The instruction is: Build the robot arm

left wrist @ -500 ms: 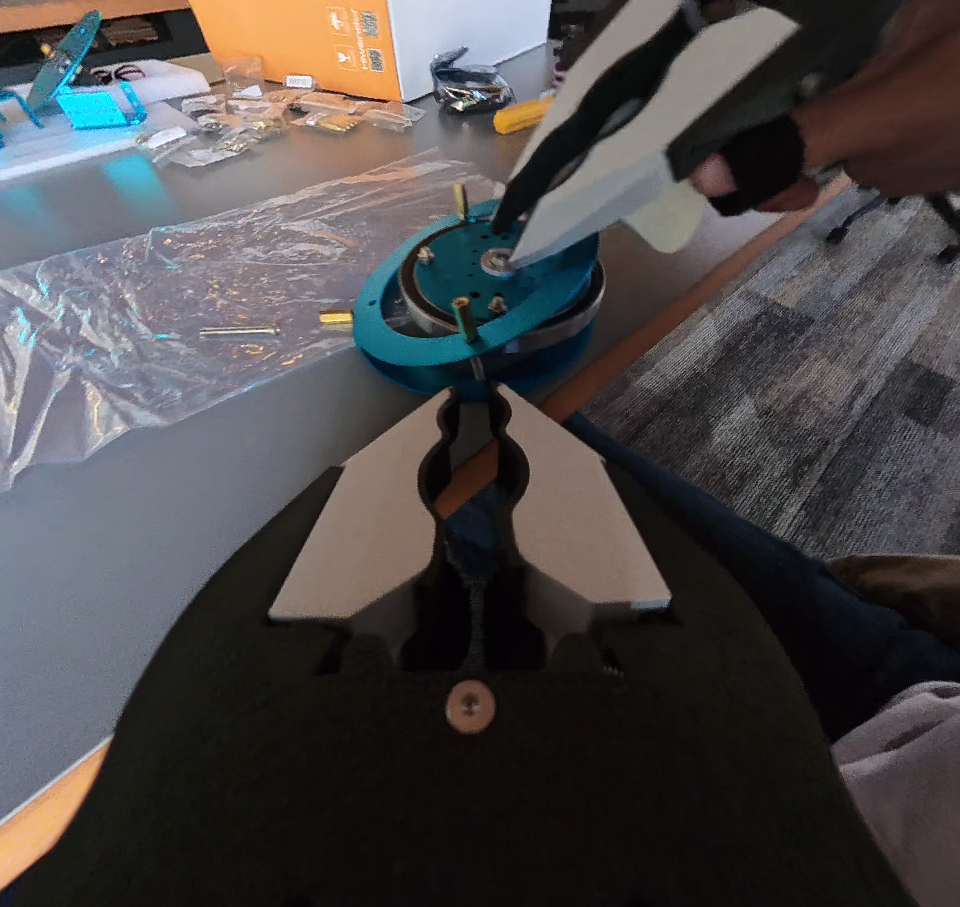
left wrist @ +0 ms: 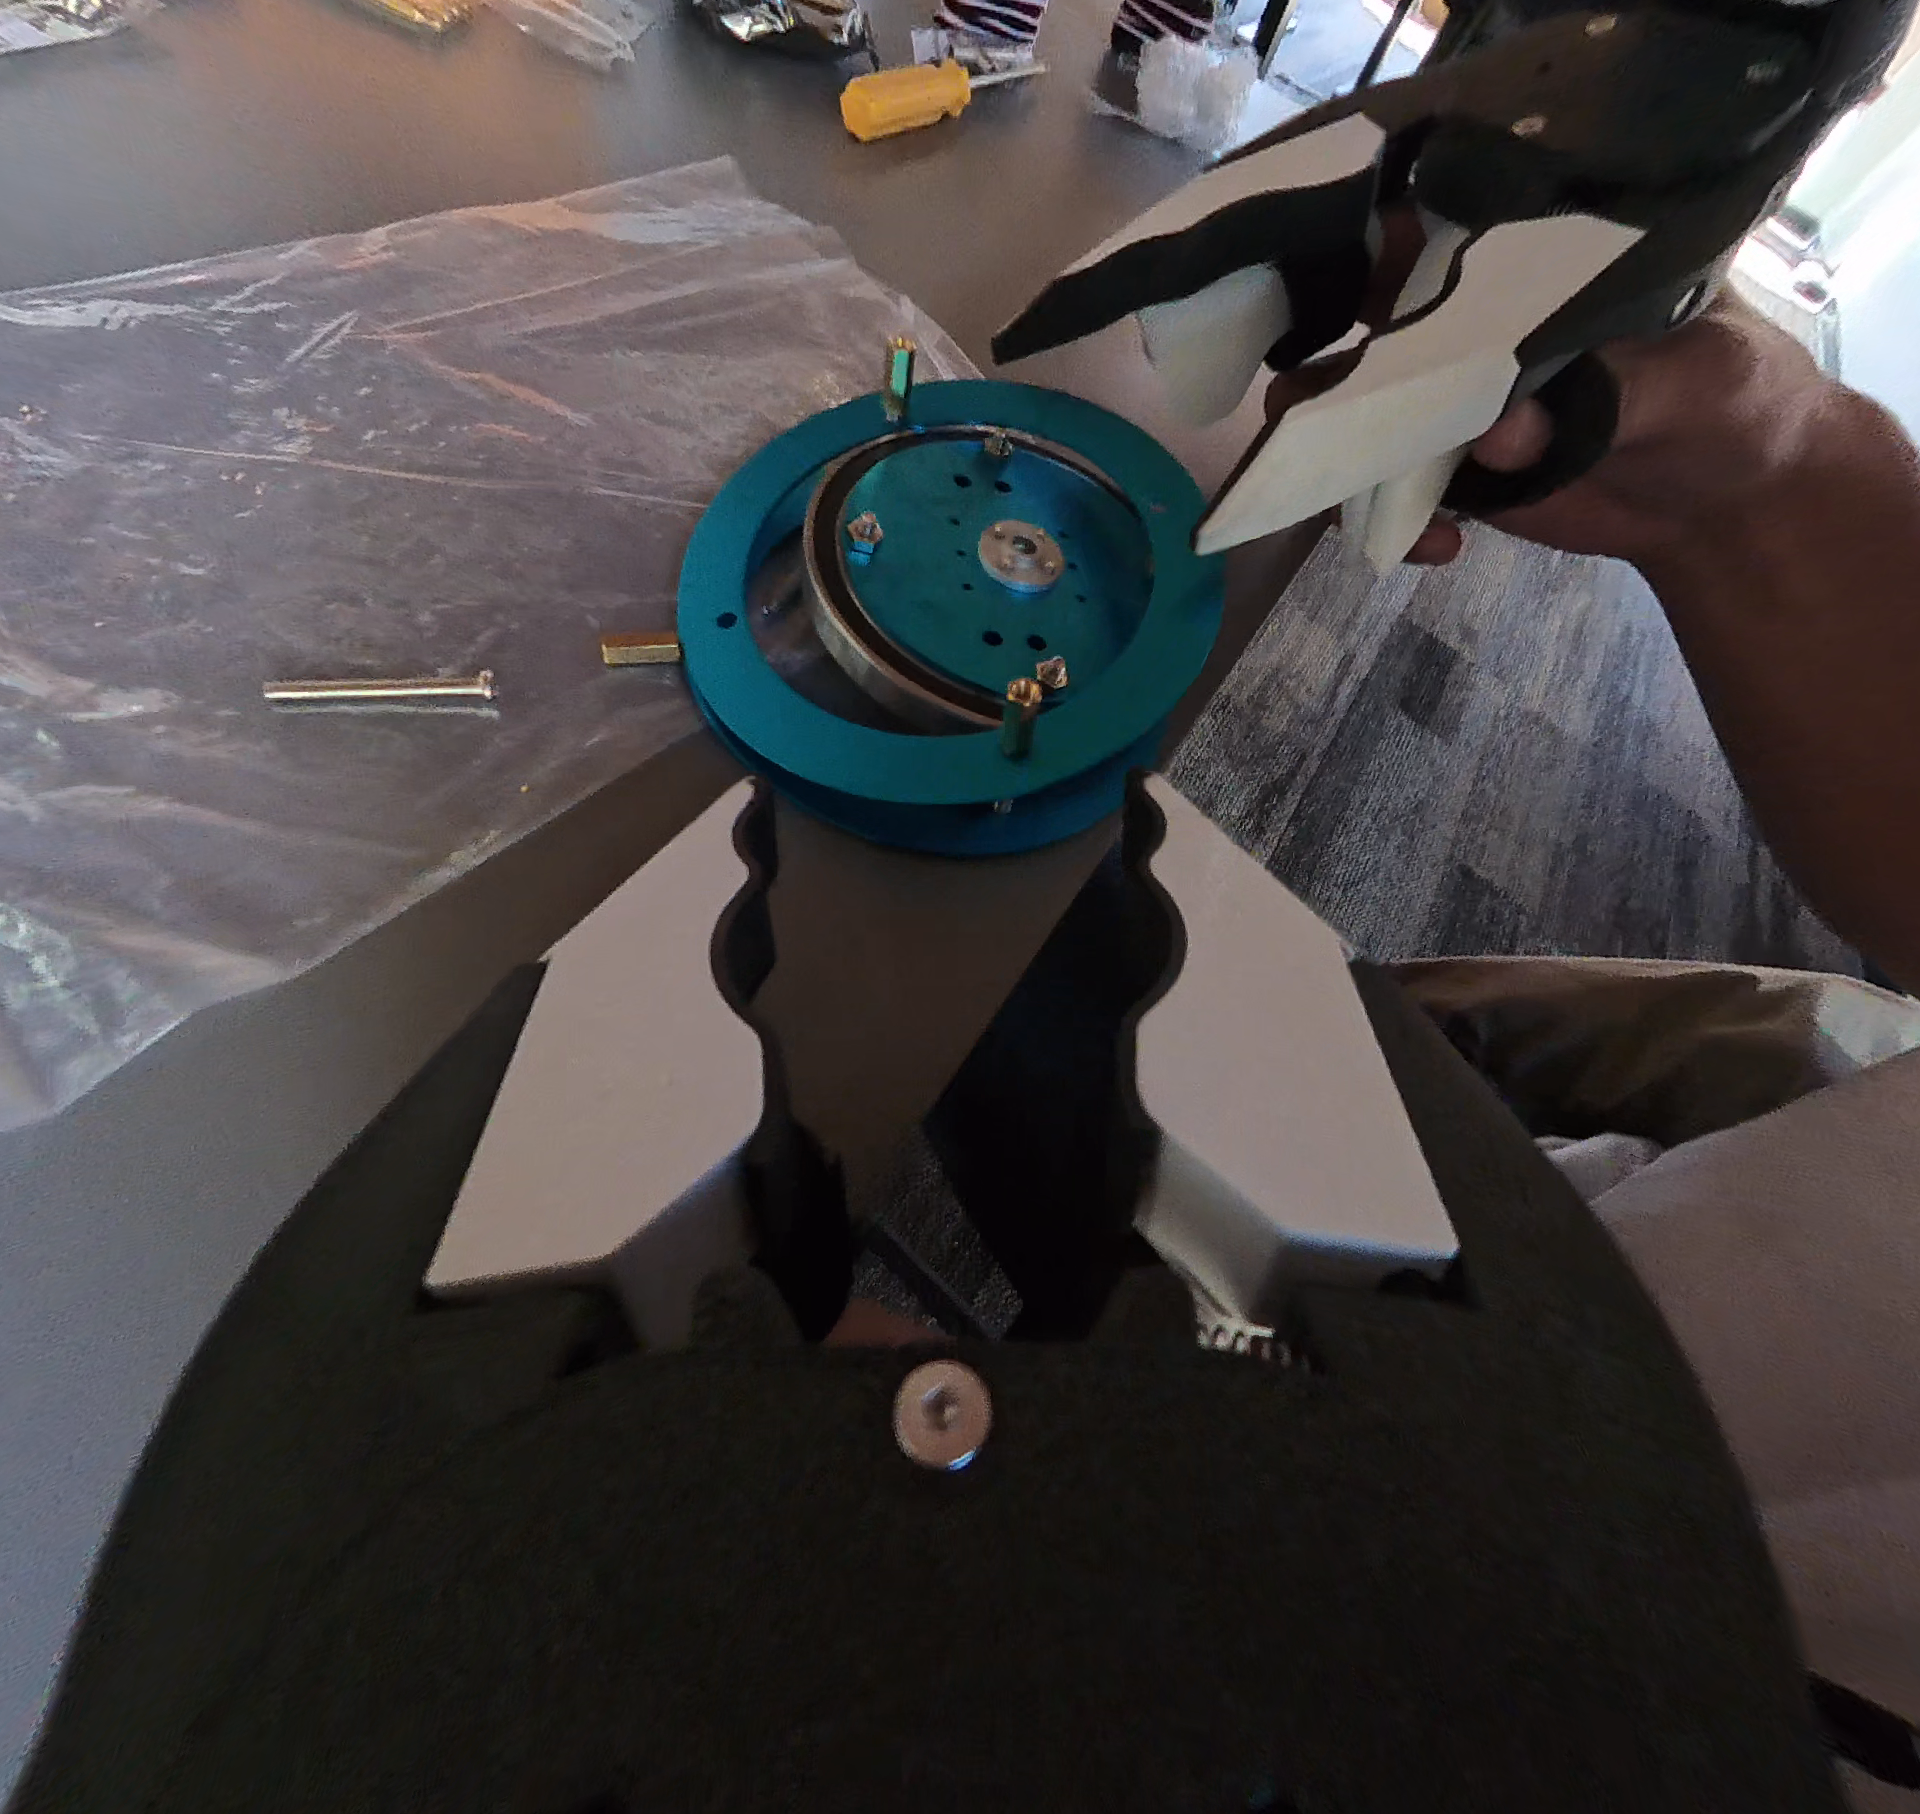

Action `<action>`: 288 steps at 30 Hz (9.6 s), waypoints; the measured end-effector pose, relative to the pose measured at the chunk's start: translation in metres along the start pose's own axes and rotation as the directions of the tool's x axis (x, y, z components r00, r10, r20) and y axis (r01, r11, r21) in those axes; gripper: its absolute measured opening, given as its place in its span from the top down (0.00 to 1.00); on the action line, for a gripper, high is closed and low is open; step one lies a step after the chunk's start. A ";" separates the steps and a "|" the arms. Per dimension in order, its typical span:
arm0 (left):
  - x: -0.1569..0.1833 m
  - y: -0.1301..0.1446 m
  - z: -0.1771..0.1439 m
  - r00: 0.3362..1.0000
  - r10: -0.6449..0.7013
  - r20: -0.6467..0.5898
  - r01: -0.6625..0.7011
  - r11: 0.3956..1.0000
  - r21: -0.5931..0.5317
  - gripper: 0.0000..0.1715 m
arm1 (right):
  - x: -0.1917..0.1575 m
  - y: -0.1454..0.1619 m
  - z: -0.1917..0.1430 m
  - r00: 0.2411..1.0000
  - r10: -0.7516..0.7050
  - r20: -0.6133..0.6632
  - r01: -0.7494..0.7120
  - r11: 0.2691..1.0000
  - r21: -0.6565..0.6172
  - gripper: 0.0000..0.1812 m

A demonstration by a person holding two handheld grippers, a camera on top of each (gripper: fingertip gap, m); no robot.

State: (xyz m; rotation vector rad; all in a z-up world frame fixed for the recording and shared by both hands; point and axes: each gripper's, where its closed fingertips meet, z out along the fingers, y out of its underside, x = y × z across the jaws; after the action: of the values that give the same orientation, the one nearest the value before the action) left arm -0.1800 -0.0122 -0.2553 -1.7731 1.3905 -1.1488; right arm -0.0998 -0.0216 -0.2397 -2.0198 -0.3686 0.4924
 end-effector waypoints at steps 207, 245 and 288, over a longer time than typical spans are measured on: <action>0.019 0.001 0.018 0.879 0.220 0.423 -0.265 0.963 0.051 0.86 | -0.046 0.013 0.026 0.417 -0.467 0.780 0.909 0.238 -0.343 0.97; -0.011 -0.016 0.011 0.956 0.272 -0.112 -0.287 0.946 -0.153 0.68 | 0.000 0.040 -0.019 0.998 -0.020 -0.065 0.012 0.992 -0.125 0.52; -0.037 -0.060 0.028 0.869 0.359 -0.340 -0.374 0.927 0.023 0.76 | 0.008 0.011 -0.043 0.938 0.253 -0.239 -0.173 0.935 0.310 0.75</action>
State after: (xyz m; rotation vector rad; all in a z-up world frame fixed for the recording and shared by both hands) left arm -0.1310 0.0378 -0.2257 -1.2917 1.8720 -1.2532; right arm -0.0714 -0.0554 -0.2323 -1.8205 0.0941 0.3662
